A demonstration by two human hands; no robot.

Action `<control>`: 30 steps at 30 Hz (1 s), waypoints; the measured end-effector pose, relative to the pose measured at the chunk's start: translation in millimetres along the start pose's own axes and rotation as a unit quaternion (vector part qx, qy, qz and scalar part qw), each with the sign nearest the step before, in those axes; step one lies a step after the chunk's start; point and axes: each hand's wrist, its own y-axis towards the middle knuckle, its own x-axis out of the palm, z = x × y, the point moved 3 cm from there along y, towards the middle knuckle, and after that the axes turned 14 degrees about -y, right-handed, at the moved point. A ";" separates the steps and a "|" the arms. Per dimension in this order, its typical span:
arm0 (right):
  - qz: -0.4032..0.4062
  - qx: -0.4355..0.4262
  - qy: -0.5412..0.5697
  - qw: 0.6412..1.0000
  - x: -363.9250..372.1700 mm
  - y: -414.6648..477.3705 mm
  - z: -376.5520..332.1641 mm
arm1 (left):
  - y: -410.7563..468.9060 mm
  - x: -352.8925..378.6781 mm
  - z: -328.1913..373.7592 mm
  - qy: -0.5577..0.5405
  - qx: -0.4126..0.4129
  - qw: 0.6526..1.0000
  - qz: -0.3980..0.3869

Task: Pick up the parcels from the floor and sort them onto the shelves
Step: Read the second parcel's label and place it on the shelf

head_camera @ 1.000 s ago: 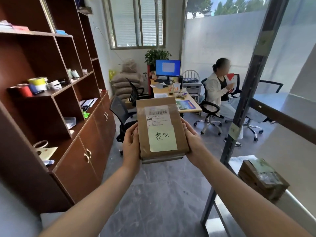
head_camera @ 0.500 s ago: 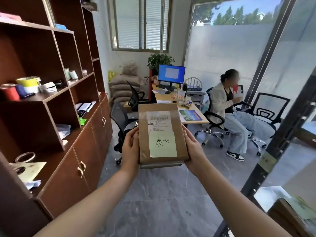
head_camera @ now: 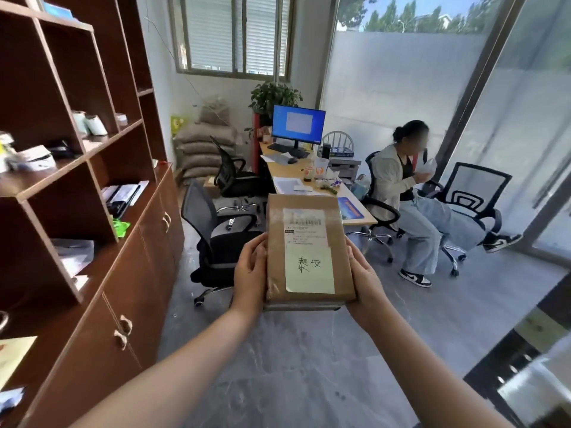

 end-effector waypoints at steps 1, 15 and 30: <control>0.006 -0.004 0.000 1.000 -2.7 7.3 -1.0 | 7.0 4.0 -3.2 -0.002 -0.003 1.000 -0.004; 0.068 -0.027 0.034 0.997 -71.9 114.6 -24.3 | 106.3 102.9 -45.4 -0.011 -0.011 0.997 -0.075; 0.198 -0.073 0.039 0.977 -152.7 94.1 -48.2 | 118.1 193.8 -101.8 -0.044 -0.094 0.978 -0.182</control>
